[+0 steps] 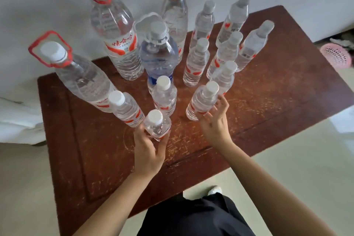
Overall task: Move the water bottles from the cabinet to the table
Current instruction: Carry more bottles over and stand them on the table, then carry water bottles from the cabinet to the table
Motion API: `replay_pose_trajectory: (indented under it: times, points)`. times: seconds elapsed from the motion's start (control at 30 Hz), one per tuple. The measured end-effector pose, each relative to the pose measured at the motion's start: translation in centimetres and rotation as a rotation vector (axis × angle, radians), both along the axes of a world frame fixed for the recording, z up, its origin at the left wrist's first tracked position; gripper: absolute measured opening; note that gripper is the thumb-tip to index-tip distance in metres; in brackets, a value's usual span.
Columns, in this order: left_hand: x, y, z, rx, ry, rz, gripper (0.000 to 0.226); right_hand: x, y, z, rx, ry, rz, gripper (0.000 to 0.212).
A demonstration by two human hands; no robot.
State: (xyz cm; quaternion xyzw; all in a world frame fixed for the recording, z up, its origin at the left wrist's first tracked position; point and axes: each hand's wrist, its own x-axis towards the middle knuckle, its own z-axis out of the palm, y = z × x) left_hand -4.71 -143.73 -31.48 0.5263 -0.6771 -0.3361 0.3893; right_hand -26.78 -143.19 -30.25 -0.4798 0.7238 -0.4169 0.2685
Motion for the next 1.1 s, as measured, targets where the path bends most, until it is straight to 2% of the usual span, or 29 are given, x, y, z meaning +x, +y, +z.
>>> replay_pose_trajectory:
  times: [0.13,0.23,0.3,0.43,0.53,0.67,0.77,0.87,1.0,1.07,1.1]
  points:
    - [-0.3,0.3,-0.1,0.101,0.042,-0.007,0.074,0.7,0.7,1.6,-0.005,0.075,0.027,0.081]
    - [-1.4,1.7,-0.9,0.35,0.096,0.113,0.069,1.0,2.5,2.6,-0.018,0.085,-0.04,0.085]
    - [-2.7,3.6,-0.9,0.504,0.045,0.182,0.071,0.5,5.3,3.5,-0.025,0.119,-0.128,0.081]
    - [-5.9,6.0,0.0,0.517,0.04,0.188,0.074,-2.9,13.6,5.9,-0.073,0.25,-0.283,0.064]
    - [-8.8,7.6,1.2,0.493,-0.096,0.09,0.074,-5.1,21.4,7.8,-0.097,0.348,-0.452,0.058]
    - [-15.2,15.4,4.8,0.176,-0.165,-0.356,0.055,-6.1,36.0,10.9,-0.033,0.508,-0.73,0.056]
    - [-20.3,23.1,8.5,-0.107,-0.144,-0.657,0.061,-5.7,46.4,13.0,0.028,0.627,-0.896,0.056]
    - [-25.3,34.7,13.3,-0.428,-0.043,-0.965,0.058,-4.0,58.9,15.2,0.101,0.739,-1.134,0.055]
    - [-29.6,49.1,19.6,-0.814,0.006,-1.283,0.059,-1.6,72.6,17.7,0.222,0.848,-1.386,0.057]
    - [-30.8,54.0,21.8,-0.93,0.024,-1.369,0.06,-0.7,77.2,19.0,0.252,0.883,-1.501,0.057]
    - [-31.5,59.4,23.7,-0.987,0.086,-1.442,0.06,0.2,81.9,20.1,0.266,0.91,-1.595,0.057]
